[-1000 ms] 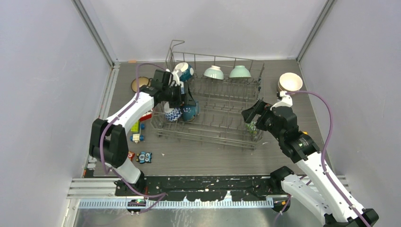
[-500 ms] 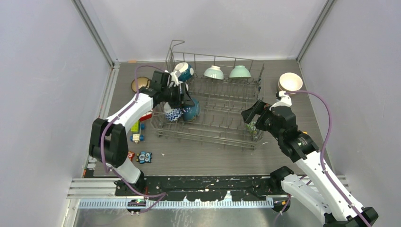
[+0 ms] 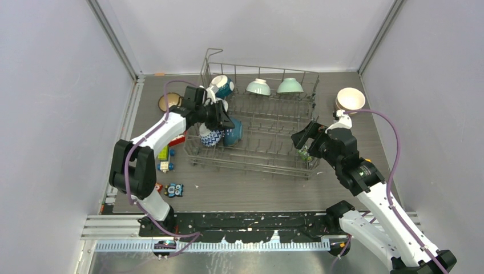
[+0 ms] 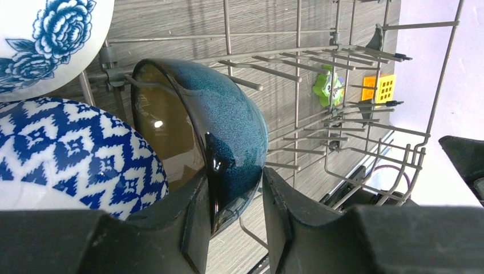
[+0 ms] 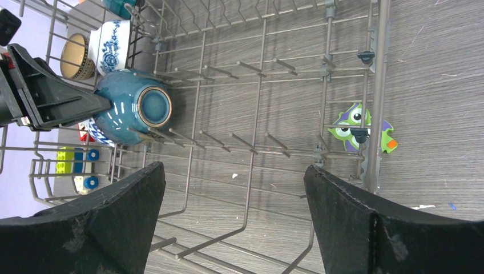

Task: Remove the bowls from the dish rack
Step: Pick up the bowl from the dish rack, then place the bowl at the center of the board.

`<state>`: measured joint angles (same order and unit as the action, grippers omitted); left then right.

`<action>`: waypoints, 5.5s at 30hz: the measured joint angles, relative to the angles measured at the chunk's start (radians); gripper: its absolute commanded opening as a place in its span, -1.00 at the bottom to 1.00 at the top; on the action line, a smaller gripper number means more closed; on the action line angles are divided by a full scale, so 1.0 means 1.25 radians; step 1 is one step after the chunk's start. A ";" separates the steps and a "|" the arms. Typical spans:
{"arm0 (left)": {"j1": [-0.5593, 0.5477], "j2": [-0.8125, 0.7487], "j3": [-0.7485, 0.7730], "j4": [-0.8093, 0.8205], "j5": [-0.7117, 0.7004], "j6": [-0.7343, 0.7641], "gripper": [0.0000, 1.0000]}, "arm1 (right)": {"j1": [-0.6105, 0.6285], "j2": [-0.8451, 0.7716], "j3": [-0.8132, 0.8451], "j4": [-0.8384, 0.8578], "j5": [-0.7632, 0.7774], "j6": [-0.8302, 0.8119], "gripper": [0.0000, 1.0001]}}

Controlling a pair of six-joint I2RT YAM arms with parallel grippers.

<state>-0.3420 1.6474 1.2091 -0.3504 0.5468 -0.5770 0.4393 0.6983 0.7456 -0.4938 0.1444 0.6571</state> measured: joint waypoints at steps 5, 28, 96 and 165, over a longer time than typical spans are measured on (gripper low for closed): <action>-0.001 0.000 -0.008 0.024 0.009 -0.018 -0.44 | 0.000 0.000 0.000 0.000 0.000 0.000 0.89; -0.003 -0.006 -0.031 0.098 0.053 -0.087 -0.99 | 0.000 0.000 -0.003 -0.001 0.006 0.000 0.90; -0.023 -0.265 -0.073 0.351 0.213 -0.206 -1.00 | 0.000 -0.011 0.003 -0.029 0.025 -0.003 0.89; -0.521 -0.479 0.089 -0.281 -0.264 0.659 -1.00 | 0.076 0.155 0.519 -0.176 -0.197 -0.153 0.87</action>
<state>-0.9928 1.0492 1.3209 -0.7021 0.2169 0.2462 0.5343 0.8925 1.3937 -0.7136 -0.1017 0.4660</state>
